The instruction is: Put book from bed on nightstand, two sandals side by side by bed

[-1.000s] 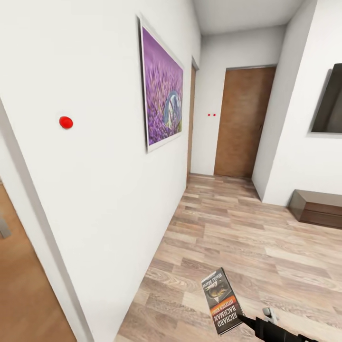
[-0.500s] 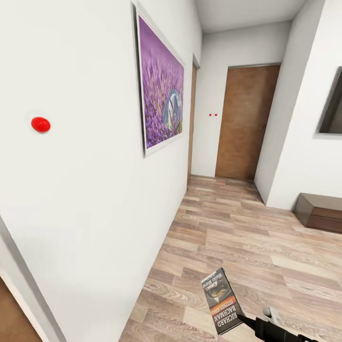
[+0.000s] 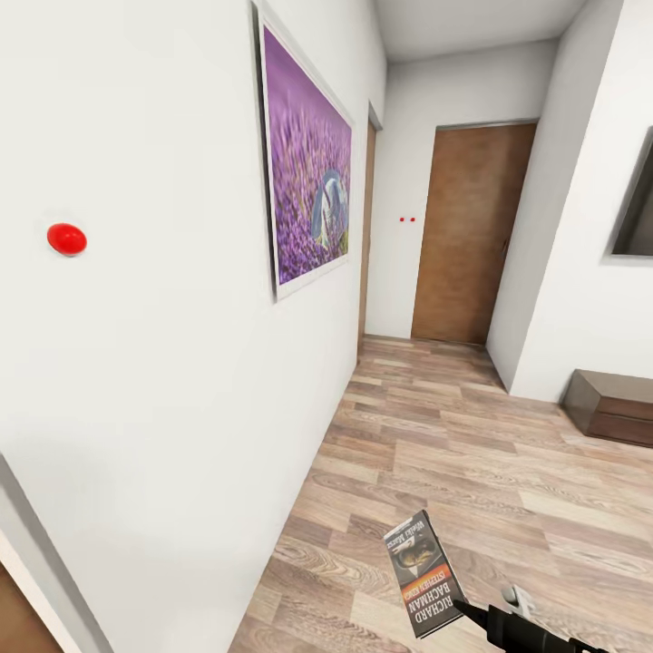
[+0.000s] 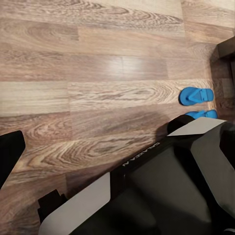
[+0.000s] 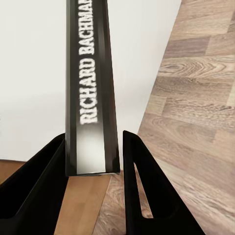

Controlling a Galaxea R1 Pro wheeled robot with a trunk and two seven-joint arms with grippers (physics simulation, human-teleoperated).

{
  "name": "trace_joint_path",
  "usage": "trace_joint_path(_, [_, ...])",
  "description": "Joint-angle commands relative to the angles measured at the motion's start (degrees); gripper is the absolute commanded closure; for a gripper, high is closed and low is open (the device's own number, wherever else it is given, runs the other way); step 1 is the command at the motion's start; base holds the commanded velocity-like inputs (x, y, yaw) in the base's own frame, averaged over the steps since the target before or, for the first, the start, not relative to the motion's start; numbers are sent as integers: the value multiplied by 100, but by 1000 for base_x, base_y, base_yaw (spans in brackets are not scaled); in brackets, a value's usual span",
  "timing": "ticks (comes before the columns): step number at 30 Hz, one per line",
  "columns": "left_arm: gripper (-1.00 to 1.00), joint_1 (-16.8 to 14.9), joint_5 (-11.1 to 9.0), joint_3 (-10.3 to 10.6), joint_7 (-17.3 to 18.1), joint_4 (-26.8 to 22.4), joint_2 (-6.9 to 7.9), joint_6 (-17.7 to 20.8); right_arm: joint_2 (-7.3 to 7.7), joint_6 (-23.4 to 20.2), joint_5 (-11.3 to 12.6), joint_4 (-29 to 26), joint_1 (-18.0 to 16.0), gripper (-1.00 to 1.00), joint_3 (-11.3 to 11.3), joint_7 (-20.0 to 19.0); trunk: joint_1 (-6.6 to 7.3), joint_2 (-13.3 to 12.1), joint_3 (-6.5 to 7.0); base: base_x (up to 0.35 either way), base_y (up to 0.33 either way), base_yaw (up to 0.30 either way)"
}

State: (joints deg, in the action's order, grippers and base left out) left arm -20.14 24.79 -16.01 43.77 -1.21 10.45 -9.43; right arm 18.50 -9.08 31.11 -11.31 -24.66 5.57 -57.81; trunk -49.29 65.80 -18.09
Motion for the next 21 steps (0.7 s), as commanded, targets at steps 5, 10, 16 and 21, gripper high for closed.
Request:
trace_joint_path(5, [-100, -5, 61, -43, 9, -2, 1, -33, 5, -48, 64, -3, -4, 100, 40, -10, 0, 5, -5, 0, 0, -189])
trace_joint_path(10, [-100, 0, 61, -43, 13, 0, 1, -33, 5, -48, 66, -3, -4, 100, 40, -5, 0, 5, -4, 0, 0, -83])
trace_joint_path(16, [-100, -1, 61, -43, 10, -1, 1, -33, 5, -46, 63, -3, -4, 100, 40, 10, 0, 5, -4, 175, 0, -7])
trace_joint_path(21, [-100, -1, 61, -43, 14, -1, 1, -33, 5, -43, 62, -3, -4, 100, 40, 15, 0, 5, -4, 176, 26, -1])
